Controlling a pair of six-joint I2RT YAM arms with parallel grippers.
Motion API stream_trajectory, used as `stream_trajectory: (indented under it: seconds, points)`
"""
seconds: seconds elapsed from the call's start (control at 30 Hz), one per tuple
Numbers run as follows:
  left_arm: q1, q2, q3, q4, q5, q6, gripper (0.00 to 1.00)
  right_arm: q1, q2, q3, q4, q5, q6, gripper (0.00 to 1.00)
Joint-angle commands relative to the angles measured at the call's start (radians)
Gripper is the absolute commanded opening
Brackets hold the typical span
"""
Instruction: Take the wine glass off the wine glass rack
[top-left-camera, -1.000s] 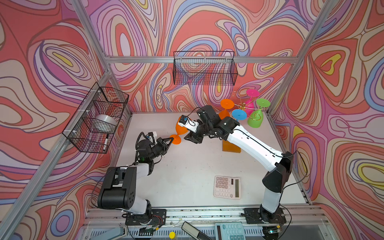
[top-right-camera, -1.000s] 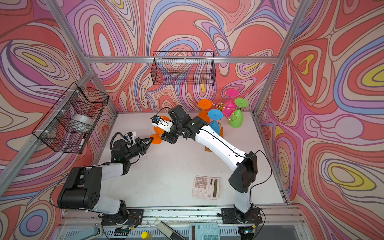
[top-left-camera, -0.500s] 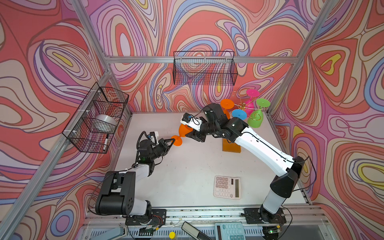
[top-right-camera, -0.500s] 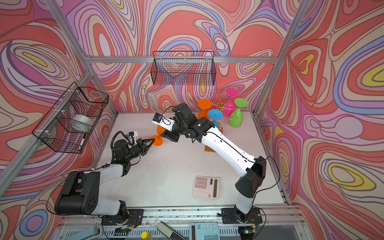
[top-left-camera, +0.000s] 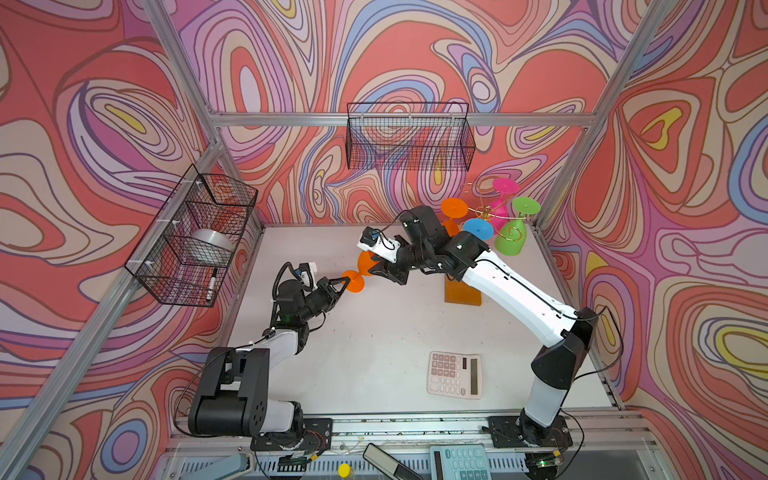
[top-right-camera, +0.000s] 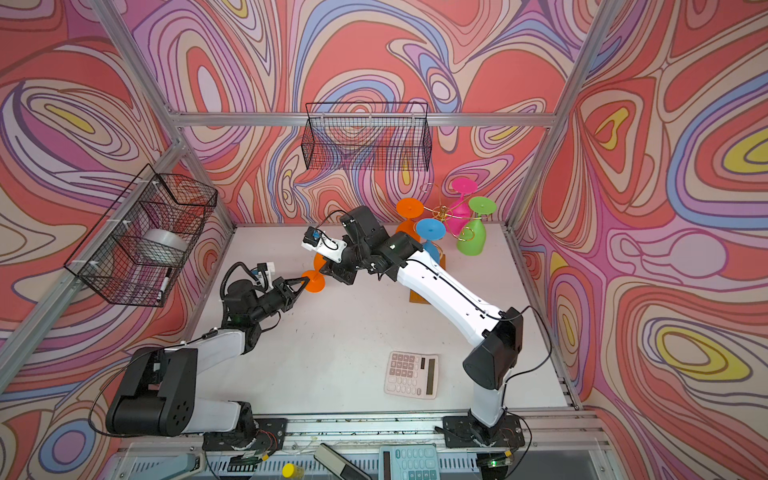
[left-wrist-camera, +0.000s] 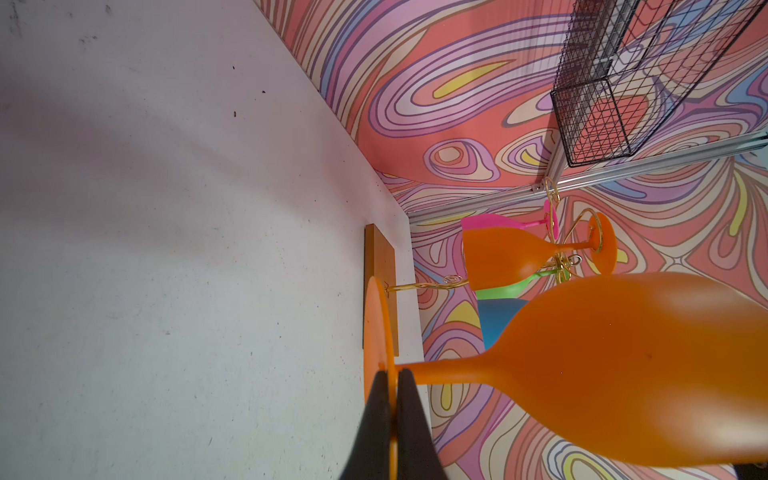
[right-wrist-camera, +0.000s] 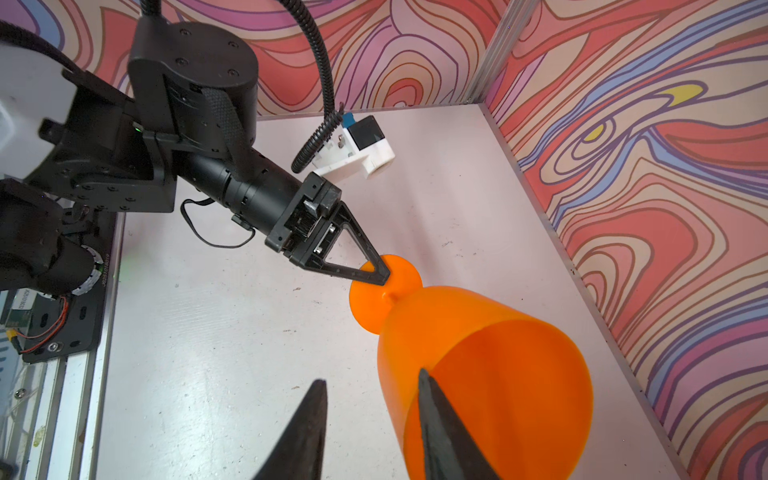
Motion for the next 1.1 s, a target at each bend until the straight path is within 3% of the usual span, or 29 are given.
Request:
stream_trajectory:
  seconds: [0.0, 0.13, 0.67, 1.07]
  points:
    - [-0.005, -0.018, -0.008, 0.054, -0.001, 0.002, 0.0, 0.002, 0.018, 0.013, -0.04, -0.029, 0.011, 0.37]
    - [-0.005, -0.021, -0.012, 0.064, -0.003, 0.0, 0.0, -0.003, 0.001, -0.014, -0.004, 0.026, 0.032, 0.37]
    - [-0.005, -0.034, -0.022, 0.075, -0.011, 0.0, 0.0, -0.037, -0.035, -0.072, 0.042, 0.022, 0.074, 0.41]
    - [-0.005, -0.025, -0.025, 0.102, -0.01, -0.018, 0.0, -0.037, -0.026, -0.081, 0.088, -0.077, 0.11, 0.27]
